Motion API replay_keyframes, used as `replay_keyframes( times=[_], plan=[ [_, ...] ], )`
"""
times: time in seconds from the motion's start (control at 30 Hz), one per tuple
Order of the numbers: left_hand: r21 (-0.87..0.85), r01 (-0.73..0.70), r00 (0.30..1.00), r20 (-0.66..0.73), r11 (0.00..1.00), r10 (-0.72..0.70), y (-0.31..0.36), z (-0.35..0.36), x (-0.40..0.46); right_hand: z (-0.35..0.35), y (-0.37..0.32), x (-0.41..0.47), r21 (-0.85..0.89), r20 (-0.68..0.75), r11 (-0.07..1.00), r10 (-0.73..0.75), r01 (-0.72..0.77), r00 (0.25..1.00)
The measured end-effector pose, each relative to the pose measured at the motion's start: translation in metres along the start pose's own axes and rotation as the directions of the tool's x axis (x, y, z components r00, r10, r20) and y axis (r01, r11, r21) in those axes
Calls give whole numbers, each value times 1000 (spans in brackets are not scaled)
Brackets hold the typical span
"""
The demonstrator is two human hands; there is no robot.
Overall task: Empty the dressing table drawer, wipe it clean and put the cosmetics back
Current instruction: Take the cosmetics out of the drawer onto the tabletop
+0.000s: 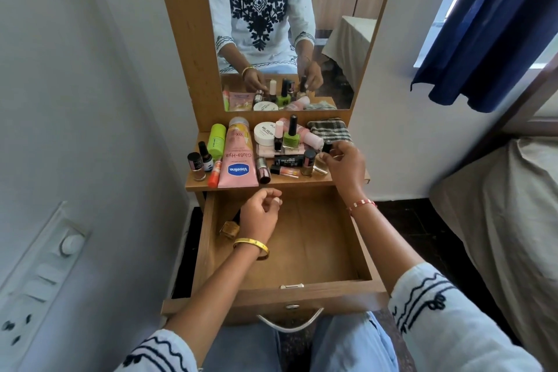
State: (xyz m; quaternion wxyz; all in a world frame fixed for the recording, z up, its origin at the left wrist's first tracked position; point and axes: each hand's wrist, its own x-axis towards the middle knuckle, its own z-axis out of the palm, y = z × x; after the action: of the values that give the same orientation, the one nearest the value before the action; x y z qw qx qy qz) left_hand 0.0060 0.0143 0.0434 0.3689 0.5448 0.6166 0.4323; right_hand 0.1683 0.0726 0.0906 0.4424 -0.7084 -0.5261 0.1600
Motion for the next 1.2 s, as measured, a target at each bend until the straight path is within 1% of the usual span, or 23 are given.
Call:
replay_keyframes(
  times=[0.23, 0.37, 0.4, 0.47, 0.53, 0.57, 0.63, 0.7, 0.8, 0.87, 0.93, 1.0, 1.1, 1.2],
  plan=[
    [103, 27, 1000, -13, 994, -26, -13, -7, -1, 3, 4, -7, 17, -13, 1000, -24, 24, 1000],
    [212, 44, 996, -91, 976, -25, -26, -12, -3, -3, 12, -32, 94, -135, 995, 29, -16, 990],
    [237, 57, 993, -115, 970, -31, -31, -14, -3, -2, 15, -41, 103, -138, 994, 38, -24, 990],
    [296, 110, 988, -134, 949, -72, -35, -16, -1, 3, 19, -60, 87, -59, 995, 47, -42, 997],
    [401, 152, 988, -100, 903, -121, -36, -17, 1, 13, 21, -74, 57, 88, 995, 80, -85, 993],
    [465, 165, 986, -74, 870, -148, -36, -17, 3, 19, 21, -78, 45, 174, 993, 102, -111, 979],
    [578, 184, 978, -28, 795, -205, -37, -18, 6, 35, 21, -80, -23, 342, 992, 127, -127, 931],
    [663, 180, 970, 4, 727, -244, -39, -18, 10, 51, 20, -79, -122, 468, 989, 127, -78, 874],
    [737, 156, 971, 8, 657, -239, -44, -21, 17, 74, 15, -77, -192, 612, 981, 110, 12, 784],
    [764, 151, 970, 10, 627, -245, -48, -25, 21, 85, 10, -76, -215, 652, 976, 108, 46, 751],
    [789, 135, 964, 36, 599, -264, -53, -27, 22, 92, 9, -77, -224, 664, 974, 119, 45, 738],
    [793, 135, 959, 47, 594, -281, -54, -27, 22, 96, 10, -79, -221, 672, 975, 128, 32, 729],
    [746, 165, 955, 44, 645, -294, -53, -27, 23, 98, 13, -83, -200, 670, 980, 144, -10, 728],
    [662, 126, 968, 82, 739, -239, -50, -29, 20, 95, 12, -82, -134, 637, 989, 135, -64, 759]
  ],
)
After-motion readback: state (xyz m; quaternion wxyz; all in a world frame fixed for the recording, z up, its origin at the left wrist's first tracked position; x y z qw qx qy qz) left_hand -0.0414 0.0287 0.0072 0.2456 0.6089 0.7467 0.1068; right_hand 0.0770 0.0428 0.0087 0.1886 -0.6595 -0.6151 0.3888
